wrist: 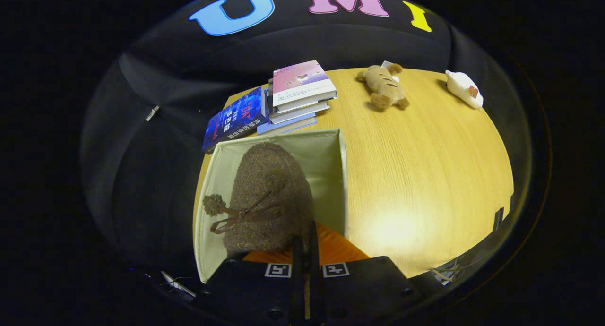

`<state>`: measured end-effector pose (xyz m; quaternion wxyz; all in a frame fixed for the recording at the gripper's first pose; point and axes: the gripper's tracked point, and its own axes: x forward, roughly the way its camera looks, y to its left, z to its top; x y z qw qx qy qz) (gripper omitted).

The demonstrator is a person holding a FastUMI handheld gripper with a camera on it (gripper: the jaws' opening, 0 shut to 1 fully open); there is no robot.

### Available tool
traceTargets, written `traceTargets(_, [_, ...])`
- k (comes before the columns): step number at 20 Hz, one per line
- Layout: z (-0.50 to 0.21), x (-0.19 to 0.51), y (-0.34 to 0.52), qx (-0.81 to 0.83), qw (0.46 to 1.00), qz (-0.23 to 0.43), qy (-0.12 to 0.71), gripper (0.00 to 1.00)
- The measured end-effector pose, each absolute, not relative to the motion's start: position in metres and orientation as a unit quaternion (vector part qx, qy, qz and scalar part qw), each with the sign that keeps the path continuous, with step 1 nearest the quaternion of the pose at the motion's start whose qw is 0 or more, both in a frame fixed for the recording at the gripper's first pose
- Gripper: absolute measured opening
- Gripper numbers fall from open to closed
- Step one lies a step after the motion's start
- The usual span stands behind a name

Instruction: Open the storage box then place both shoes into the box .Put the left shoe in first, then the right shoe, with the right side of both shoes facing outward in a uniform manner.

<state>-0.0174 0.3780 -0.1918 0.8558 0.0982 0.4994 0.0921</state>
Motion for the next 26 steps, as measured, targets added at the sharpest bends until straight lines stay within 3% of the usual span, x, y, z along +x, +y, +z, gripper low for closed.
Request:
traceTargets(3, [-0.193,-0.019,0.383,0.094,0.860,0.093,0.494,0.16])
traceTargets(4, [-0.191,-0.020,0.384,0.095,0.860,0.094,0.493,0.24])
traceTargets(7, [-0.175,-0.020,0.386,0.101,0.867,0.106,0.476,0.36])
traceTargets(10, [-0.151,-0.026,0.380,0.101,0.877,0.128,0.452,0.71])
traceTargets(14, [-0.123,-0.025,0.346,0.096,0.897,0.140,0.409,1.00])
traceTargets(26, [-0.063,0.009,0.181,0.053,0.942,0.143,0.300,0.99])
